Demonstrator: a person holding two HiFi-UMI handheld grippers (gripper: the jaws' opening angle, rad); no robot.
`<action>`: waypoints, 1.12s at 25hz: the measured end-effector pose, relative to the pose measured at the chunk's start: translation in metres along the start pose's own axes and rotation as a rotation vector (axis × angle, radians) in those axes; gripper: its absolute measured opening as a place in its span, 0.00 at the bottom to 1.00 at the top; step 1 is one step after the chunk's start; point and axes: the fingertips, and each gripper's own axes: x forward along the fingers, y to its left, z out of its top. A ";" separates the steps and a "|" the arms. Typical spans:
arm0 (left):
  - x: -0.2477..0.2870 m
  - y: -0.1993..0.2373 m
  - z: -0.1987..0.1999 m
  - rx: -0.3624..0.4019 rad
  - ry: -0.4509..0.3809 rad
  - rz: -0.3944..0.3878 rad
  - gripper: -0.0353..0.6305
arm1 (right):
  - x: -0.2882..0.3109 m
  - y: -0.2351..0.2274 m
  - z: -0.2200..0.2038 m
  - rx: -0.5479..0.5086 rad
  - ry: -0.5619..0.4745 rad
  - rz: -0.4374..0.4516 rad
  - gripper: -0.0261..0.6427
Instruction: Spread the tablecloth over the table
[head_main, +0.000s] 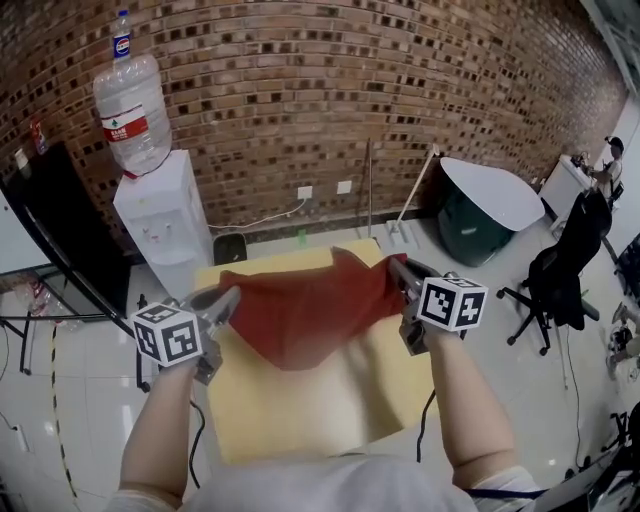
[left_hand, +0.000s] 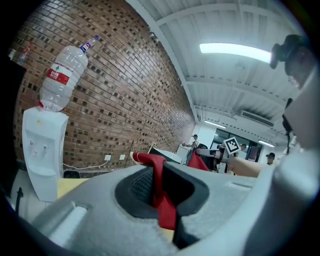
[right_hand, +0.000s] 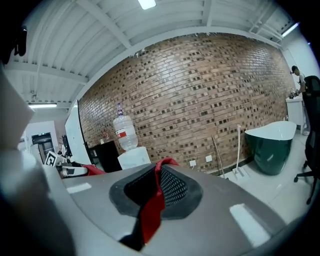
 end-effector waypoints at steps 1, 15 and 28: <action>0.004 0.003 0.010 0.009 -0.010 0.004 0.08 | 0.010 0.001 0.007 -0.007 -0.005 0.006 0.06; 0.063 0.079 0.112 0.095 -0.092 0.195 0.08 | 0.160 0.006 0.106 -0.146 -0.006 0.185 0.06; 0.081 0.193 0.188 0.085 -0.175 0.379 0.08 | 0.266 -0.008 0.194 -0.234 -0.059 0.233 0.06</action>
